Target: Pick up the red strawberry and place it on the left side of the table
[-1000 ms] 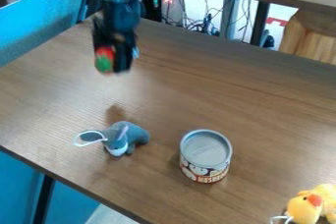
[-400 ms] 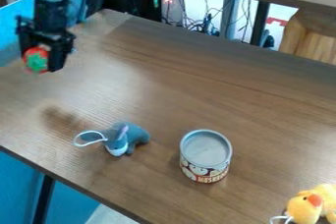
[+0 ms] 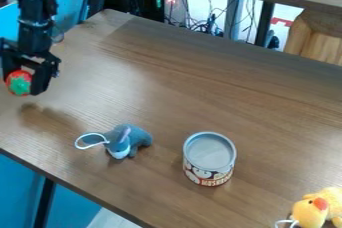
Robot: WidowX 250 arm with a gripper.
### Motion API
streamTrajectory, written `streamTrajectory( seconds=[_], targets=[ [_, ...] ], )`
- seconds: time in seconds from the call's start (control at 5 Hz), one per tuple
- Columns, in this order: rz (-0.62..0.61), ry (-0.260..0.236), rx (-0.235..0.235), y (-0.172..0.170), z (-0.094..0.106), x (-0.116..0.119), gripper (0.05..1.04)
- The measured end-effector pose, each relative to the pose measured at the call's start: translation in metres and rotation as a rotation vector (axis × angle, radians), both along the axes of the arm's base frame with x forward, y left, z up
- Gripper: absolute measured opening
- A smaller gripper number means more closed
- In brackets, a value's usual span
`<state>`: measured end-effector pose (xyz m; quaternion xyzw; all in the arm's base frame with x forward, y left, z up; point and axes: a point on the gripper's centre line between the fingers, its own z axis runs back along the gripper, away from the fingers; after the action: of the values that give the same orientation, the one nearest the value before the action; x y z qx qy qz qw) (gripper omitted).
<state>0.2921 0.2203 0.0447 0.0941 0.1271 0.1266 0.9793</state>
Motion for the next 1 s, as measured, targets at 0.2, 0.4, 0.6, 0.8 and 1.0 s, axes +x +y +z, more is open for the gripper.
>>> streamTrajectory(
  seconds=[0.2, 0.4, 0.6, 0.8, 1.0],
  targets=[
    [0.053, -0.123, -0.078, 0.008, -0.012, -0.017, 0.809],
    [0.085, -0.155, -0.053, 0.018, -0.013, -0.028, 0.809],
    [0.077, -0.183, -0.056, 0.015, -0.017, -0.027, 0.809],
    [0.066, -0.217, -0.095, 0.010, -0.017, -0.023, 0.851],
    [0.072, -0.196, -0.119, 0.006, -0.017, -0.026, 1.014]
  ],
)
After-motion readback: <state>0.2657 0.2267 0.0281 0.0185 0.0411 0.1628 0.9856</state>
